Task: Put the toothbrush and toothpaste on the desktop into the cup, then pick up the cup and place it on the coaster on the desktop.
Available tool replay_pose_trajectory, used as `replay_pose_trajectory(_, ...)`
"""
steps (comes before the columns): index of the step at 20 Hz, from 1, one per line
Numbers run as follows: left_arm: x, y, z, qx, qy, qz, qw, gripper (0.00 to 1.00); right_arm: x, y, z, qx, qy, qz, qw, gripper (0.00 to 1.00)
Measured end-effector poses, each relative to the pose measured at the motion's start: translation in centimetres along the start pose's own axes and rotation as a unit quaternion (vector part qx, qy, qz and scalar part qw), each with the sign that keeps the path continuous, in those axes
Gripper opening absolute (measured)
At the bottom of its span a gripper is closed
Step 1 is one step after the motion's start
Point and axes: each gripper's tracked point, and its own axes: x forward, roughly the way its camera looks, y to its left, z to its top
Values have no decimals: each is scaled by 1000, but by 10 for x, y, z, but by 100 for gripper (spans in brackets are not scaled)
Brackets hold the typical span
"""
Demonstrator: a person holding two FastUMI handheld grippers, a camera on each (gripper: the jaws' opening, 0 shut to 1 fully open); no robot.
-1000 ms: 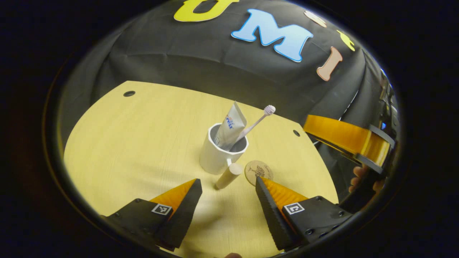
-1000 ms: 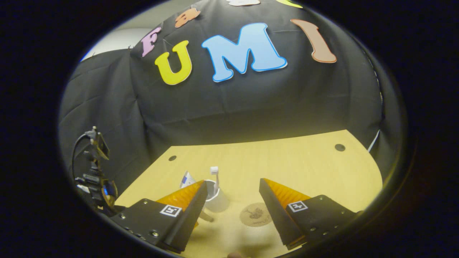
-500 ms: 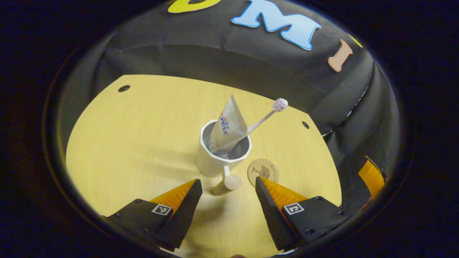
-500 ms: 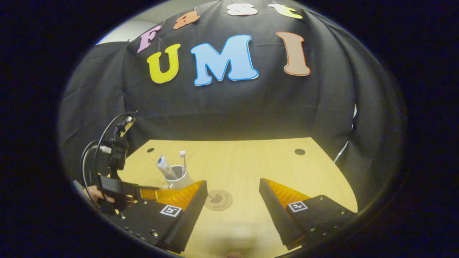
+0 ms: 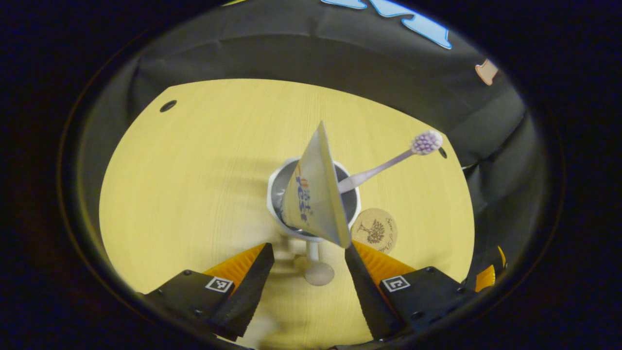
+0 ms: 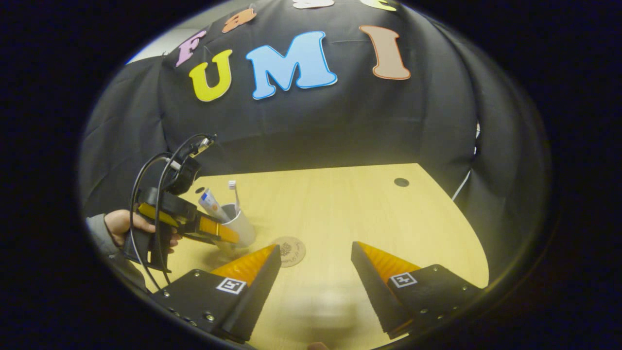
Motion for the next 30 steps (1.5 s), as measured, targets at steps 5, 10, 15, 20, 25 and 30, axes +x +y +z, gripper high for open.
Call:
replay_pose_trajectory(5,17,6,1,4,22,26,999,81,2,-12,-7,12,10,1,1000,92)
replay_pose_trajectory(10,20,0,-7,12,39,28,999,51,2,-28,-13,35,17,-9,999,92)
replay_pose_trajectory(15,21,4,-9,36,39,64,997,35,-2,-38,-16,54,17,-14,998,92)
replay_pose_trajectory(20,20,4,-4,60,4,74,995,32,-2,-43,-22,66,24,-13,997,92)
replay_pose_trajectory(25,19,-2,-6,92,-35,85,992,28,-3,-50,-26,74,29,-16,997,92)
replay_pose_trajectory(30,4,-24,1,107,-55,66,990,28,-3,-51,-24,82,26,-20,996,92)
